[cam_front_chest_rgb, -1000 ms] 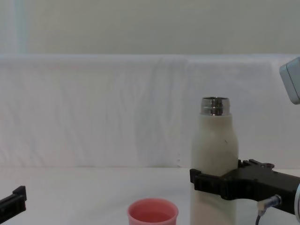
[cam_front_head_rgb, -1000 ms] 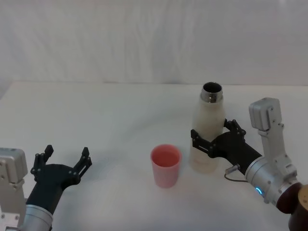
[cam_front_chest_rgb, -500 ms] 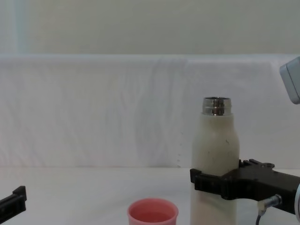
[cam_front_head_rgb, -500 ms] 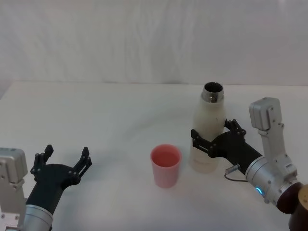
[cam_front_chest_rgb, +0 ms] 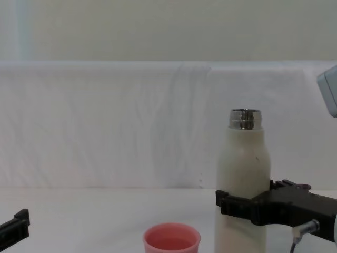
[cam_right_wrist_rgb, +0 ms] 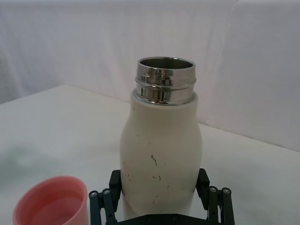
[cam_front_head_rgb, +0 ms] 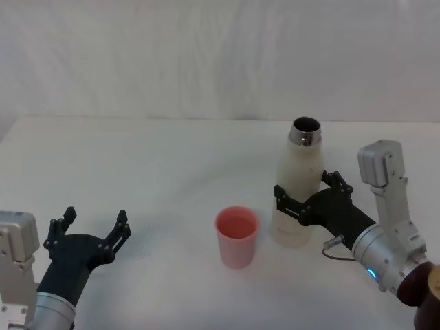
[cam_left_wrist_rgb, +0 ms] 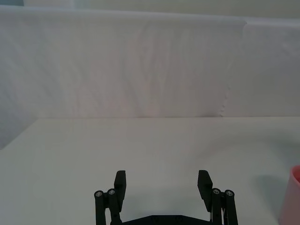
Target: Grasp the thermos with one hand and pour water into the cup lid.
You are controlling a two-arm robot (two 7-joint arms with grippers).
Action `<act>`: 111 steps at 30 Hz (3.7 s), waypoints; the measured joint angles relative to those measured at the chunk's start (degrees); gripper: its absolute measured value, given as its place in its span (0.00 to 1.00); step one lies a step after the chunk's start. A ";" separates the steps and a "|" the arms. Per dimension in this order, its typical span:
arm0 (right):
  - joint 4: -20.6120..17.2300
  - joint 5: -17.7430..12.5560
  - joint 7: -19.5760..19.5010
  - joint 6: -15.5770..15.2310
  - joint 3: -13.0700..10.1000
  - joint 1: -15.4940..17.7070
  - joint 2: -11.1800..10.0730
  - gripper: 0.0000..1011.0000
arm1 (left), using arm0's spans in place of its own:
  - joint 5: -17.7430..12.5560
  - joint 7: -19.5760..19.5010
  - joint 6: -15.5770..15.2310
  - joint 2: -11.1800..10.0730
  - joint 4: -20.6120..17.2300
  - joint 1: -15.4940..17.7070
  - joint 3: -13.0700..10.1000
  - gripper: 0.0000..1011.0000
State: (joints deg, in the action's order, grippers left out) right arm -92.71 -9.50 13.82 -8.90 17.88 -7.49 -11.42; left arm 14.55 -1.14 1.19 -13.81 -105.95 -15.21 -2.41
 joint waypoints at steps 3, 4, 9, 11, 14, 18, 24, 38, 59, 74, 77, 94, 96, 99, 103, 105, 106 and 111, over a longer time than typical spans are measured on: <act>-0.31 -0.24 -0.02 0.02 -0.25 0.41 -0.15 0.99 | 0.00 0.00 0.00 0.00 0.00 0.00 0.00 0.99; -0.47 -0.44 -0.02 0.04 -0.41 0.66 -0.24 0.99 | 0.00 0.00 0.00 0.00 0.00 0.00 0.00 0.99; -0.67 -1.35 0.18 0.06 -0.89 0.97 -0.45 0.99 | 0.00 0.00 0.00 0.00 0.00 0.00 0.00 0.99; -0.68 -1.76 0.39 0.10 -1.01 1.03 -0.58 0.99 | 0.00 0.00 0.00 0.00 0.00 0.00 0.00 0.99; -0.69 -2.16 0.62 0.16 -1.02 1.07 -0.77 0.99 | 0.00 0.00 0.00 0.00 0.00 0.00 0.00 0.99; -0.88 -2.64 0.92 0.28 -0.84 1.17 -1.02 0.99 | 0.00 0.00 0.00 0.00 0.00 0.00 0.00 0.99; -1.31 -2.71 0.99 0.44 -0.38 1.34 -1.43 0.99 | 0.00 0.00 0.00 0.00 0.00 0.00 0.00 0.99; -2.79 -2.25 0.46 0.76 -0.55 2.69 -2.62 0.99 | 0.00 0.00 0.00 0.00 0.00 0.00 0.00 0.99; -5.69 -2.44 0.11 1.29 -1.71 5.94 -3.81 0.99 | 0.00 0.00 0.00 0.00 0.00 0.00 0.00 0.99; -10.41 -3.86 -0.14 2.93 -4.05 12.22 -5.36 0.99 | 0.00 0.00 0.00 0.00 0.00 0.00 0.00 0.99; -11.43 -4.08 -0.15 3.38 -4.43 13.40 -5.70 0.99 | 0.00 0.00 0.00 0.00 0.00 0.00 0.00 0.99; -12.87 -2.25 -0.71 8.93 -2.83 17.57 -4.87 0.99 | 0.00 0.00 0.00 0.00 0.00 0.00 0.00 0.99; -12.28 -1.67 -0.96 9.58 -2.57 17.36 -4.32 0.99 | 0.00 0.00 0.00 0.00 0.00 0.00 0.00 0.99; -11.40 -1.04 -1.10 10.05 -2.24 16.89 -3.54 0.99 | 0.00 0.00 0.00 0.00 0.00 0.00 0.00 0.99; -10.35 -0.71 -1.11 10.17 -1.99 16.20 -2.80 0.99 | 0.00 0.00 0.00 0.00 0.00 0.00 0.00 0.99; -9.80 -0.66 -1.06 10.17 -1.93 15.88 -2.48 0.99 | 0.00 0.00 0.00 0.00 0.00 0.00 0.00 0.99; -9.65 -0.66 -1.02 10.17 -1.91 15.78 -2.37 0.99 | 0.00 0.00 0.00 0.00 0.00 0.00 0.00 0.99; -8.80 -0.83 -0.49 10.17 -1.67 15.32 -1.84 0.99 | 0.00 0.00 0.00 0.00 0.00 0.00 0.00 0.99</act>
State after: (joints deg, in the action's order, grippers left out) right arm -101.51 -10.33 13.33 1.27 16.21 7.83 -13.26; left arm 14.54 -1.14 1.19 -13.81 -105.95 -15.21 -2.41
